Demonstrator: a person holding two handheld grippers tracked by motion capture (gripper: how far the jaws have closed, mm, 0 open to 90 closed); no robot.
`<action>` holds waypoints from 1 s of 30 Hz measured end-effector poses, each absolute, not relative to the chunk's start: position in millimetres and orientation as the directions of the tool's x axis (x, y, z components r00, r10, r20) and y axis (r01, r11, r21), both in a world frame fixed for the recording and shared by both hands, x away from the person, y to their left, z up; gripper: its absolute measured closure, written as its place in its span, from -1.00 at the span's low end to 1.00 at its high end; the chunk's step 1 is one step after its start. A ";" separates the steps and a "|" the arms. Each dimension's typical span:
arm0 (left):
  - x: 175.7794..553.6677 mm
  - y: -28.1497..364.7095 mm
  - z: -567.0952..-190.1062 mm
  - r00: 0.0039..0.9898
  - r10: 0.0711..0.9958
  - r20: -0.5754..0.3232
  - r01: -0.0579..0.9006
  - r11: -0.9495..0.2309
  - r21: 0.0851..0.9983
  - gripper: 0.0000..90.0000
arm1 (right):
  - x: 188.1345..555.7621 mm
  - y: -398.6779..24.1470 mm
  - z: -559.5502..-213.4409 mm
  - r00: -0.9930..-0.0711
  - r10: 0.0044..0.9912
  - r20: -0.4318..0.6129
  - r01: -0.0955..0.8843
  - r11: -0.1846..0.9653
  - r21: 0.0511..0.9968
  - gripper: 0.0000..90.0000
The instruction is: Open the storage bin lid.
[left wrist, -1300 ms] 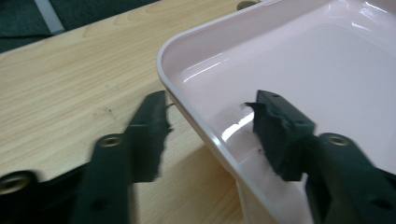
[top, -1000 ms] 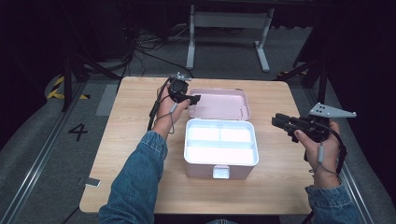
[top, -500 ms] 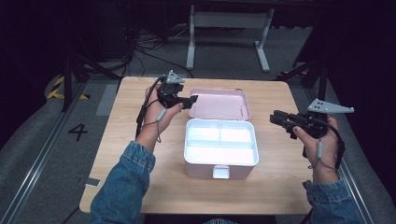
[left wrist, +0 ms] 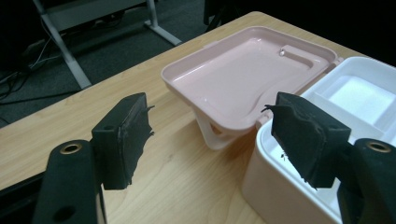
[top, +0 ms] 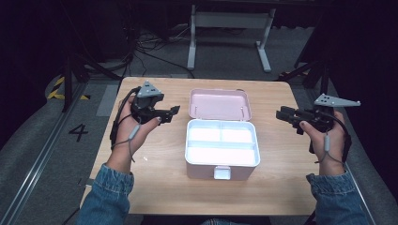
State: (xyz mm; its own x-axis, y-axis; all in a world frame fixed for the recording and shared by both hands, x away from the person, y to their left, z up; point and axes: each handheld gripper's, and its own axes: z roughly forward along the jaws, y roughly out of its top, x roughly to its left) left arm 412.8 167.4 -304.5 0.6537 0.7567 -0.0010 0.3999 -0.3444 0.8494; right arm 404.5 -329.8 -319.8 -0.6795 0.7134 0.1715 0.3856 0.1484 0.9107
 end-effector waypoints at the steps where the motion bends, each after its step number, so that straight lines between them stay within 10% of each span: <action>1: 408.9 171.7 -304.6 0.648 0.761 -0.001 0.401 -0.340 0.851 -0.36 | 404.8 -331.6 -320.4 -0.674 0.718 0.171 0.390 0.149 0.909 0.40; 30: 396.9 264.6 -382.7 0.446 0.895 0.025 0.694 -0.363 0.622 -0.53 | 412.4 -396.7 -374.1 -0.445 0.892 0.082 0.589 0.223 0.776 0.04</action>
State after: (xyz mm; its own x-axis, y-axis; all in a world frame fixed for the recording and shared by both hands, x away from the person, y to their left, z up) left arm 396.9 264.6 -382.7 0.4459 0.8947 0.0247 0.6937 -0.3629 0.6221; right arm 412.4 -396.7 -374.1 -0.4452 0.8917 0.0817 0.5894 0.2232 0.7764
